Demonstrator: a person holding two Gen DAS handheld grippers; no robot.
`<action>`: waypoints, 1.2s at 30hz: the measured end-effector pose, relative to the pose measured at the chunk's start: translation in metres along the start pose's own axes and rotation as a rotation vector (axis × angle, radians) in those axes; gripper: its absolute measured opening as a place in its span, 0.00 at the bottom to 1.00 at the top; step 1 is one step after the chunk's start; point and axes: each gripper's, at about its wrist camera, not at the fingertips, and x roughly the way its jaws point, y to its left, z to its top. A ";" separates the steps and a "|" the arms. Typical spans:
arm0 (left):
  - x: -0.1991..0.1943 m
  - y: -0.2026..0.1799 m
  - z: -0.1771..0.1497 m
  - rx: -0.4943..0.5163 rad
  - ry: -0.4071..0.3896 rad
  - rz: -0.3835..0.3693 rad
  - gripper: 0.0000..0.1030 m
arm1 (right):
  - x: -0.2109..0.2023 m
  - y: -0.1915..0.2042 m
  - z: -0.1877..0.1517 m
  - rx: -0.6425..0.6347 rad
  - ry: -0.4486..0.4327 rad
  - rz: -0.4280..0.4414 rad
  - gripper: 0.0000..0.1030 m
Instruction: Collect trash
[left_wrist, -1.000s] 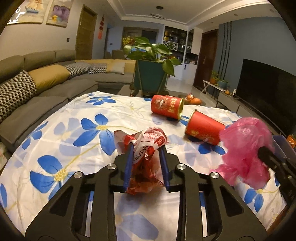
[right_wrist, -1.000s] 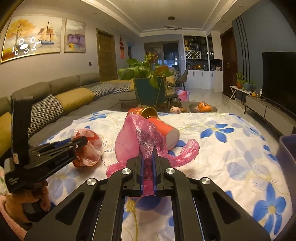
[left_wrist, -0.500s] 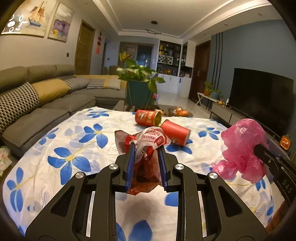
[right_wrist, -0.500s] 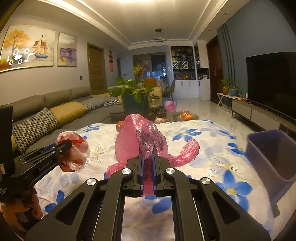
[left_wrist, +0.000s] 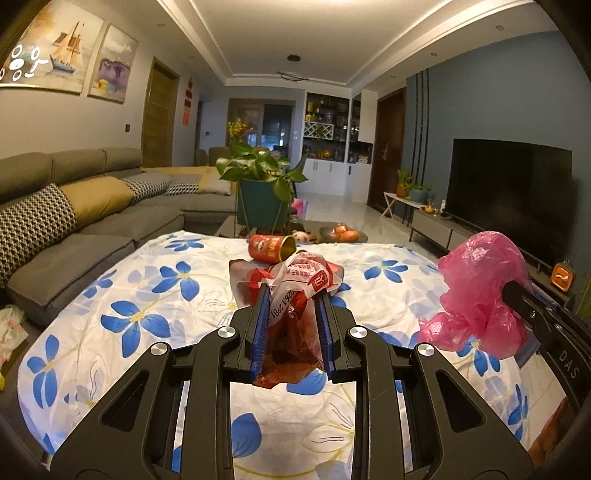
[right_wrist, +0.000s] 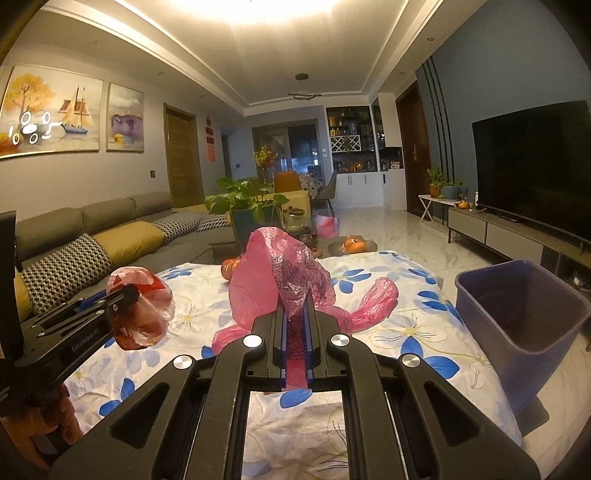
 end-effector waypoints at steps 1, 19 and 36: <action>-0.001 -0.002 0.000 0.003 -0.002 -0.001 0.23 | -0.001 -0.001 0.000 0.001 -0.005 -0.001 0.08; 0.001 -0.021 0.001 0.030 -0.008 -0.020 0.23 | -0.011 -0.012 -0.005 0.033 -0.023 -0.028 0.08; 0.016 -0.040 0.002 0.064 -0.007 -0.052 0.23 | -0.018 -0.020 -0.006 0.058 -0.033 -0.066 0.08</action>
